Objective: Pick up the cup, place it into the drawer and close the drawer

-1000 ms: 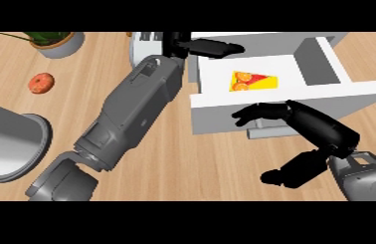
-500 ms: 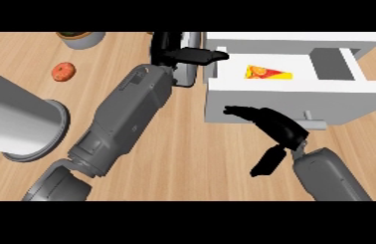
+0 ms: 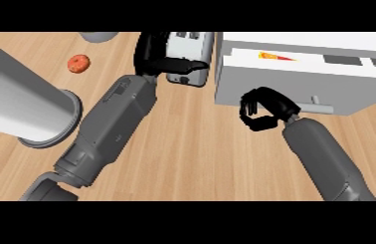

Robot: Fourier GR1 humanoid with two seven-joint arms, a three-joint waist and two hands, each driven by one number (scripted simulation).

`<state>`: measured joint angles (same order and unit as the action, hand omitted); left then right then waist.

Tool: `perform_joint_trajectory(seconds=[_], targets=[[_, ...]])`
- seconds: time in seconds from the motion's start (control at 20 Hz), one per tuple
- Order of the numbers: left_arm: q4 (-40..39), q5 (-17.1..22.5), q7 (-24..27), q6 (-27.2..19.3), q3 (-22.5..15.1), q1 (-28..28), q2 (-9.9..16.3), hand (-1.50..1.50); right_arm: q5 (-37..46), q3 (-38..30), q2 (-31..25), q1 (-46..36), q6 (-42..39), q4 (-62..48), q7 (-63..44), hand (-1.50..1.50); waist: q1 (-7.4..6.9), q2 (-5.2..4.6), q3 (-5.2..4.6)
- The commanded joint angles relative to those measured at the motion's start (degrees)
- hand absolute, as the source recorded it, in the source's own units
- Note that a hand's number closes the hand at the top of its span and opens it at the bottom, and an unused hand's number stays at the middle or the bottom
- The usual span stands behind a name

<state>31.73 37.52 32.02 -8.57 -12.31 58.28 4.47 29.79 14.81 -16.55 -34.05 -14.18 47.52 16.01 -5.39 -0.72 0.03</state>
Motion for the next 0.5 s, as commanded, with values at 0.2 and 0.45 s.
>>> perform_joint_trajectory(seconds=[0.2,0.45], targets=[[5.21,0.42,-2.00,4.61,-1.05,-5.97,2.83,-1.50,-3.11,-9.83,-2.60,-13.52,4.24,-15.81,6.71,1.50,-3.34,-0.94,0.28],[7.27,0.42,-2.53,6.29,-1.01,-7.66,5.55,-1.50,-4.78,-13.77,-6.24,-18.03,5.12,-19.09,5.92,1.50,-4.04,-1.25,0.27]])
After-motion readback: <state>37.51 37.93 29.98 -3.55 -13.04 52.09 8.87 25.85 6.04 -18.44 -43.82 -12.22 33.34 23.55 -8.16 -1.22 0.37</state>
